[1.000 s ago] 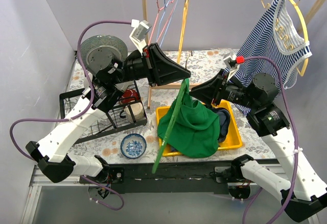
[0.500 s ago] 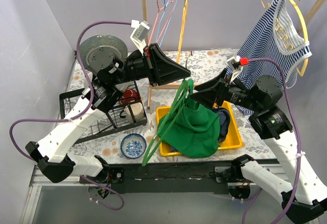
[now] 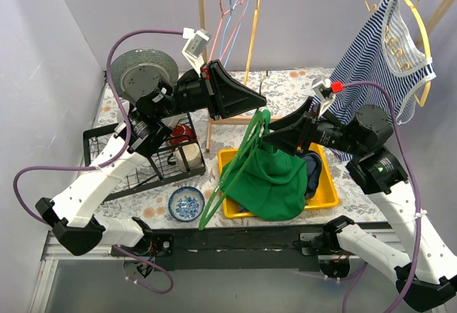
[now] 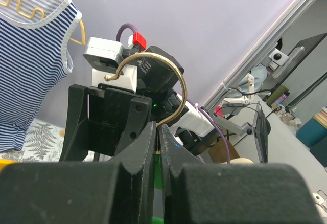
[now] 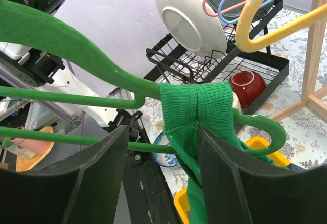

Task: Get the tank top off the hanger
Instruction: Remove the tank top from the hanger, then place the tank top in the bin.

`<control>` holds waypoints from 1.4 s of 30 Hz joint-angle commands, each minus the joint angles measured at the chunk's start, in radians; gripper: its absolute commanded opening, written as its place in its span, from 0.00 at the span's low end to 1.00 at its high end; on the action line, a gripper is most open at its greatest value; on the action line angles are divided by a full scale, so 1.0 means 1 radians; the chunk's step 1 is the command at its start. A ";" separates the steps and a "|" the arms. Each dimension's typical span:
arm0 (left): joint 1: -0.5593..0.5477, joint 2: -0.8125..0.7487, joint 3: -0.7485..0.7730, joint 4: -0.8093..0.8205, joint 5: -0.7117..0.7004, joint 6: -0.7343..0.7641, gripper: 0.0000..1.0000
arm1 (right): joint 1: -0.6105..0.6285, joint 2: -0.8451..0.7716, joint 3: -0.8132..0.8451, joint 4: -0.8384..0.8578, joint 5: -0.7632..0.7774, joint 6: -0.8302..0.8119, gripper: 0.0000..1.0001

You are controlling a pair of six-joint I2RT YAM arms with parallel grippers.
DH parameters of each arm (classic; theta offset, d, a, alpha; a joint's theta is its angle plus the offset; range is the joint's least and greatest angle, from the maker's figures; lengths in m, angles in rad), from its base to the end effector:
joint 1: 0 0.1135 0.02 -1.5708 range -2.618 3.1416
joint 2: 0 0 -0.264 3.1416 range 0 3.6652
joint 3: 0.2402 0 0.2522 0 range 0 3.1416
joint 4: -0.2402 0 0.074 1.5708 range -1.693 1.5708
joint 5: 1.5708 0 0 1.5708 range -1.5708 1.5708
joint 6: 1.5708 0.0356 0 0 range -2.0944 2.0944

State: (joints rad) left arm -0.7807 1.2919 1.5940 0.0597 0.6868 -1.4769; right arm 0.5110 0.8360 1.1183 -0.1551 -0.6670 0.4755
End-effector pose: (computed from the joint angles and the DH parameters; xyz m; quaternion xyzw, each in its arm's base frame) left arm 0.1676 -0.1978 0.5334 0.0779 0.5976 -0.7821 0.1584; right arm 0.1311 0.0988 0.4482 -0.2568 0.6199 0.5263 0.5223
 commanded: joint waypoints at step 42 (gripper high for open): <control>0.003 -0.194 0.265 -0.382 -0.203 0.303 0.00 | 0.041 -0.138 -0.090 -0.283 0.727 -0.071 0.01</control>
State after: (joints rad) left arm -0.7807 1.1160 1.7828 -0.2558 0.5976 -1.2610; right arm 0.5503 0.7788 1.1446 -0.3523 0.0685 0.3447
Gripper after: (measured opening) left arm 0.031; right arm 0.023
